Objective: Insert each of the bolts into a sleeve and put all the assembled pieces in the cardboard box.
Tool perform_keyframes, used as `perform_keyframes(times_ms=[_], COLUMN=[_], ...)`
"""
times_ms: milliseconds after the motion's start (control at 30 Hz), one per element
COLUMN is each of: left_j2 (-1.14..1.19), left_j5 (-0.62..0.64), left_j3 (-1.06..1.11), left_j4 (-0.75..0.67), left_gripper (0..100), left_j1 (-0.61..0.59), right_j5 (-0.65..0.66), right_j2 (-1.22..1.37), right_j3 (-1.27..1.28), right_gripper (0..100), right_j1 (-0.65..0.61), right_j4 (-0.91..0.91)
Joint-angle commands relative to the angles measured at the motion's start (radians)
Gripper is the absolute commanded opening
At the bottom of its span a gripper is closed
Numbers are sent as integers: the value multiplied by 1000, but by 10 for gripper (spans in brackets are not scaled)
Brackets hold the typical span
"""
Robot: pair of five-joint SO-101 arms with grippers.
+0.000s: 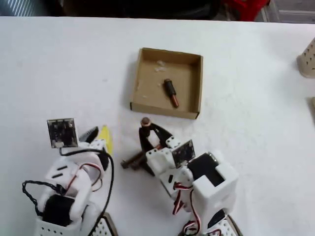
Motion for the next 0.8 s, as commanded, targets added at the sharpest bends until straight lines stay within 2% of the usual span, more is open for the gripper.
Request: perform_keyframes(times_ms=[0,100,200,267,433,600,767], left_j2=[-8,-8,-8,-8,-8,-8,-8], left_j5=[-97,-175,-190,-190,-204,-367,-384], left_j3=[-6,106,238,255,256,256,256], left_j4=[61,-8,-137,-169,-129,15,34], left_gripper=[112,112,112,112,112,112,112], left_j1=[-10,-44,-105,-151,-203,-199,-199], right_j5=[-3,-3,-3,-3,-3,-3,-3], right_j2=[-18,-62,-130,-182,-320,-437,-555], right_j3=[8,18,32,46,61,55,51], right_gripper=[16,16,16,16,16,16,16], right_j1=[22,28,65,71,104,159,196], right_j4=[-27,-21,16,62,202,337,487])
